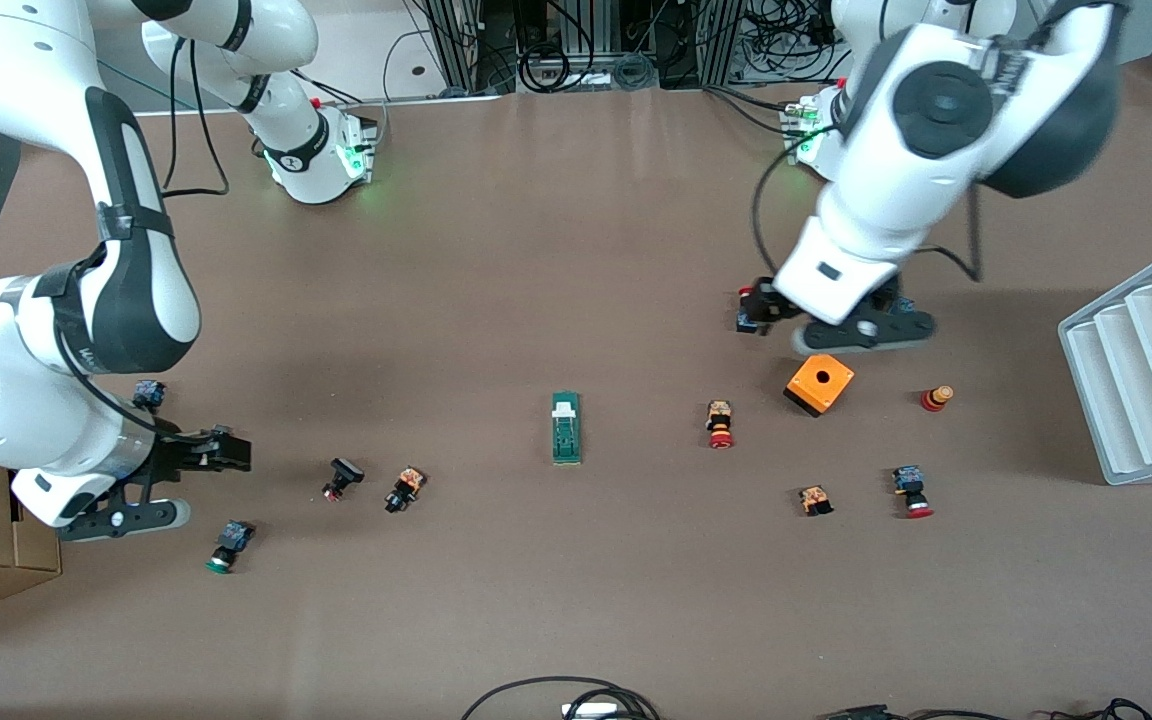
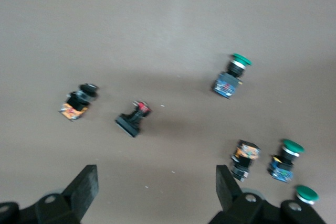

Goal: Close load switch with both arms
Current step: 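Move the left gripper above the green switch while the right gripper approaches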

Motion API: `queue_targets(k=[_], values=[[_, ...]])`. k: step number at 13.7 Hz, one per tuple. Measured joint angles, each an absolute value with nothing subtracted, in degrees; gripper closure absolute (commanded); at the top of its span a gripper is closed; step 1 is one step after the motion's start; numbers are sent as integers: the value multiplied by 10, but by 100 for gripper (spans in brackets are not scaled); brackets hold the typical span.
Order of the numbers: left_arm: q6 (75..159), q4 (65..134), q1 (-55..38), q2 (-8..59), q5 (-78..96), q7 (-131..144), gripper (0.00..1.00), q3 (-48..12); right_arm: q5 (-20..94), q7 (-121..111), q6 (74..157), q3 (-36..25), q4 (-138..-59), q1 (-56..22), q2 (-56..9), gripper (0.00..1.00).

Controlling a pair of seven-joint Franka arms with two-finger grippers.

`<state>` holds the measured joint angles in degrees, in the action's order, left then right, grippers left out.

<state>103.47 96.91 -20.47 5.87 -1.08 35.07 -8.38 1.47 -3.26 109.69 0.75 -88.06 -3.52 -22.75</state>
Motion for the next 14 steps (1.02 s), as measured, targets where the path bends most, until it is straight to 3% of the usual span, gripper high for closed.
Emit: queue_targets(k=[5, 14], values=[[1071, 969, -287, 86, -100, 479, 1, -85, 28, -38, 1163, 40, -880, -58, -228, 0], [1231, 970, -398, 179, -232, 691, 2, -85, 28, -283, 1276, 41, -881, -87, -258, 0]])
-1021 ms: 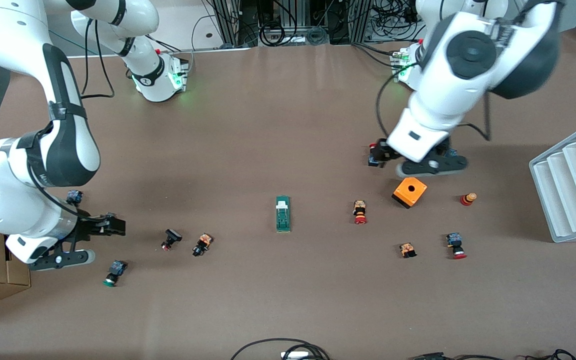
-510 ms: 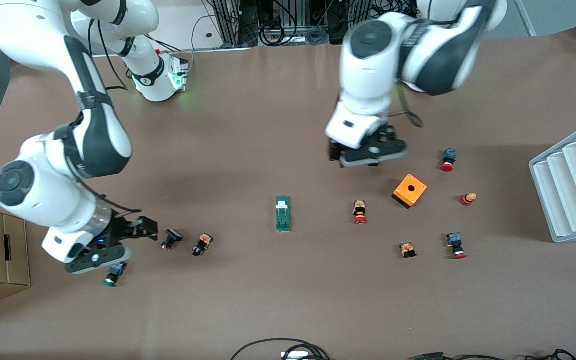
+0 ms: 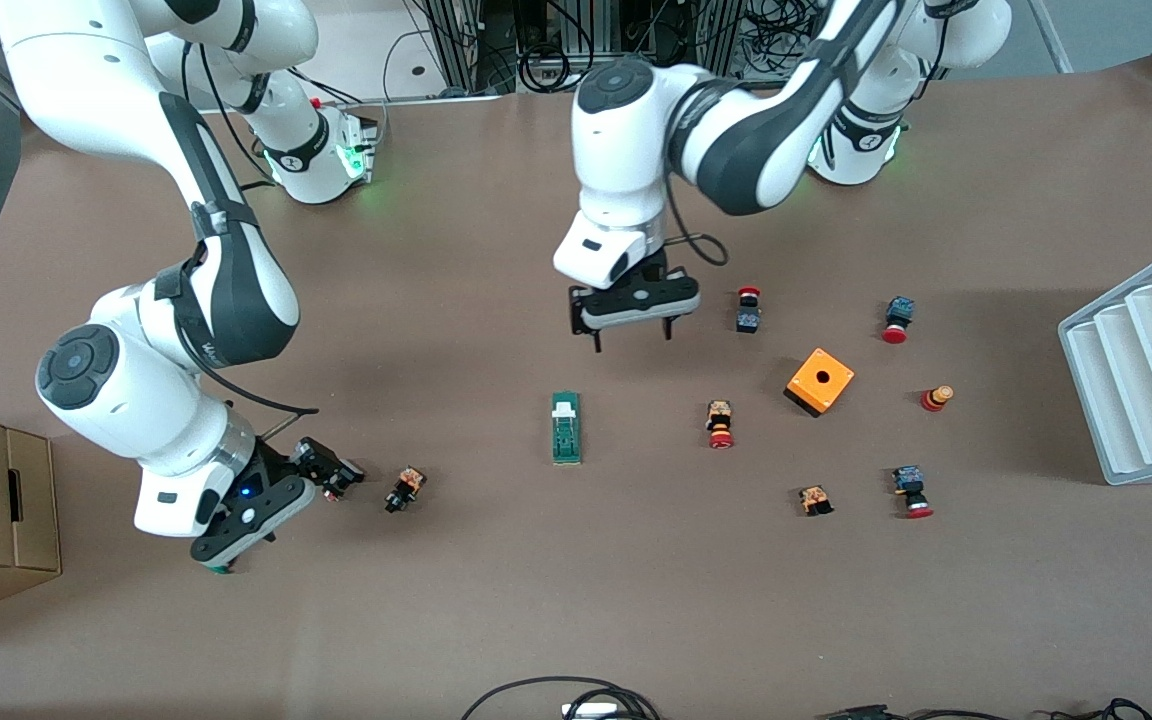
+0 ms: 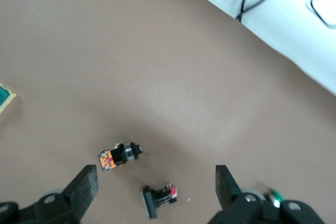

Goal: Close load switch with both arms
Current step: 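Move the left gripper above the green switch while the right gripper approaches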

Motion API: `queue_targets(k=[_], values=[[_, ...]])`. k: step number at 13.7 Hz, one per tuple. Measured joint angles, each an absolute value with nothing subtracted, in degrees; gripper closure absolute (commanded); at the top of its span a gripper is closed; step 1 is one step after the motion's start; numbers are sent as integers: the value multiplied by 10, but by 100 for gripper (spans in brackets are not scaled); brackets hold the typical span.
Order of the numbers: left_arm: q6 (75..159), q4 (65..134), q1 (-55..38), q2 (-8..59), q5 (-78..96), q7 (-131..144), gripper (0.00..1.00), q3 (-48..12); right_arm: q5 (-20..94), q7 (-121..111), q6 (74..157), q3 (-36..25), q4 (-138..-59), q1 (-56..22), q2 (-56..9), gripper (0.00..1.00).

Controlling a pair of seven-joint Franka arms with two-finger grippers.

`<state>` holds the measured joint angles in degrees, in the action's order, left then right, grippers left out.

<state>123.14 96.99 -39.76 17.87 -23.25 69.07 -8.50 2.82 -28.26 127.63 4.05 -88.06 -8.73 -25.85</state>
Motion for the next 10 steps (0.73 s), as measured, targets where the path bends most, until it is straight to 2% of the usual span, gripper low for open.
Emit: queue_targets(k=[5, 10], values=[[1297, 971, -451, 252, -388, 861, 2, -85, 26, -380, 1316, 41, -881, -93, -279, 0], [1306, 970, -493, 306, -510, 986, 2, -85, -20, -384, 1317, 41, -880, -105, -279, 0]])
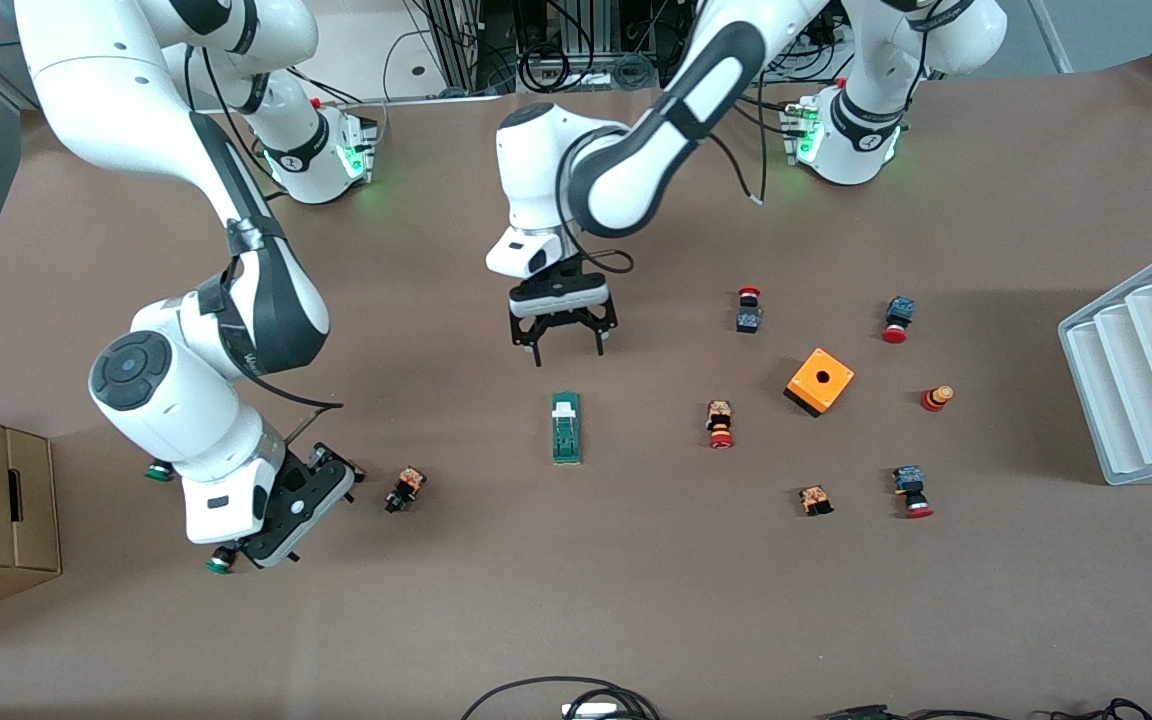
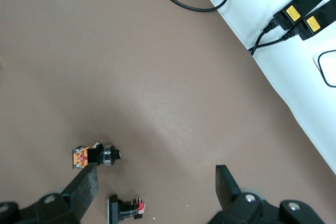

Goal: Close load switch with both arms
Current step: 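Move the left gripper above the green switch while the right gripper approaches, then lower the left gripper and grasp the green switch base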

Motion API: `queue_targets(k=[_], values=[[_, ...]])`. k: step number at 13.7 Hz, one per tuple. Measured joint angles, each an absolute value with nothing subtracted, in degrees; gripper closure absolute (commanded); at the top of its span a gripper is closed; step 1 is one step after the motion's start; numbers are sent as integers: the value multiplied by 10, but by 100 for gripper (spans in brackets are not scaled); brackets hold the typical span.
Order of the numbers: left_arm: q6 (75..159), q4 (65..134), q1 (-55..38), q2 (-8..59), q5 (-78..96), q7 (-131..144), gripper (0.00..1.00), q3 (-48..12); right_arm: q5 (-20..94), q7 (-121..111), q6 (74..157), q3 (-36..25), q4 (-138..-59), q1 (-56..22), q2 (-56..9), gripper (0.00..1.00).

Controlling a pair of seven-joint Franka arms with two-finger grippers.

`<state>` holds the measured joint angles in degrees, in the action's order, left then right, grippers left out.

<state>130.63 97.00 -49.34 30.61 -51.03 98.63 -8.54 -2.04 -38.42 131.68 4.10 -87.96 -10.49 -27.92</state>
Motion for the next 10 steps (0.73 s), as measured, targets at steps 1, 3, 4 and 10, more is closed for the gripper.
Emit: queue_targets(k=[1, 3, 4, 10], values=[[1306, 970, -500, 317, -536, 1008, 2, -85, -24, -385, 1317, 41, -880, -106, -279, 0], [1306, 970, -510, 340, -593, 1058, 2, -85, -27, -387, 1317, 41, -880, -111, -280, 0], [1306, 970, -514, 352, -622, 1085, 2, -85, -28, -389, 1317, 41, -880, -113, -280, 0], [1306, 969, -535, 415, -771, 1229, 2, -85, -44, -396, 1399, 41, -909, -136, -301, 0]])
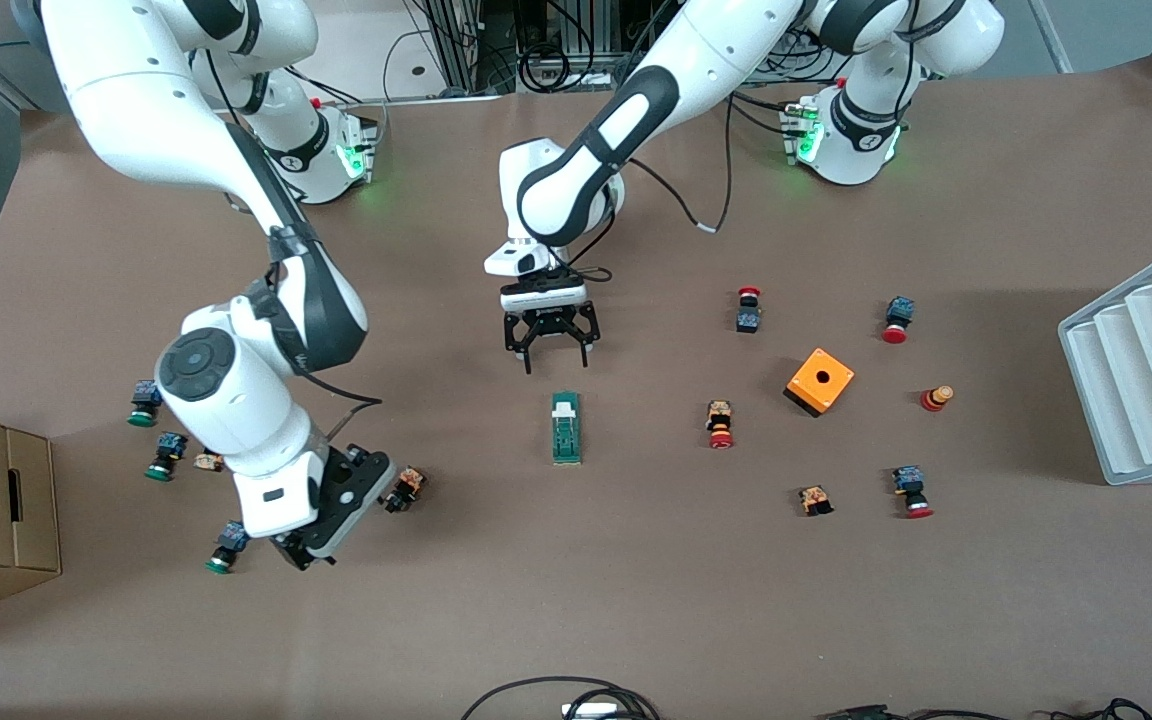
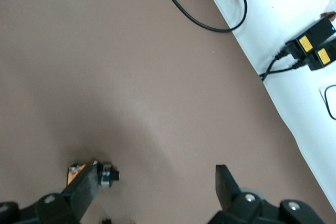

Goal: Close load switch with both arms
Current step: 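Lower the left gripper and grasp the green switch base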

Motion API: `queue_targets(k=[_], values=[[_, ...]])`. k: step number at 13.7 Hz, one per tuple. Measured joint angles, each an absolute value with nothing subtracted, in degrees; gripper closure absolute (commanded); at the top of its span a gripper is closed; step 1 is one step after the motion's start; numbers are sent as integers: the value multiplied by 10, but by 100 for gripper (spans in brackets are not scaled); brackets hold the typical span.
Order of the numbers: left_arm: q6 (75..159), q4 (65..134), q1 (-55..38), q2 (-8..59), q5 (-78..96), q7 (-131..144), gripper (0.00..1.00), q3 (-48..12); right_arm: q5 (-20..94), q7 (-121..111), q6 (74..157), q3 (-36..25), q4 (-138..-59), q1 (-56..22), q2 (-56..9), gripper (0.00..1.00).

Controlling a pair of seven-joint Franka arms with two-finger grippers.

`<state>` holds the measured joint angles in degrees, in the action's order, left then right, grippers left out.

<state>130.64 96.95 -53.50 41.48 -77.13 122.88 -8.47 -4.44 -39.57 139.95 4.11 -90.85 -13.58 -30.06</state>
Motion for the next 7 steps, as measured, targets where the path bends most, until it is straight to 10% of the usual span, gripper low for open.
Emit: queue_targets(k=[7], values=[[1276, 968, -536, 473, -914, 1344, 9, -81, -45, -402, 1395, 41, -922, -204, -302, 1]])
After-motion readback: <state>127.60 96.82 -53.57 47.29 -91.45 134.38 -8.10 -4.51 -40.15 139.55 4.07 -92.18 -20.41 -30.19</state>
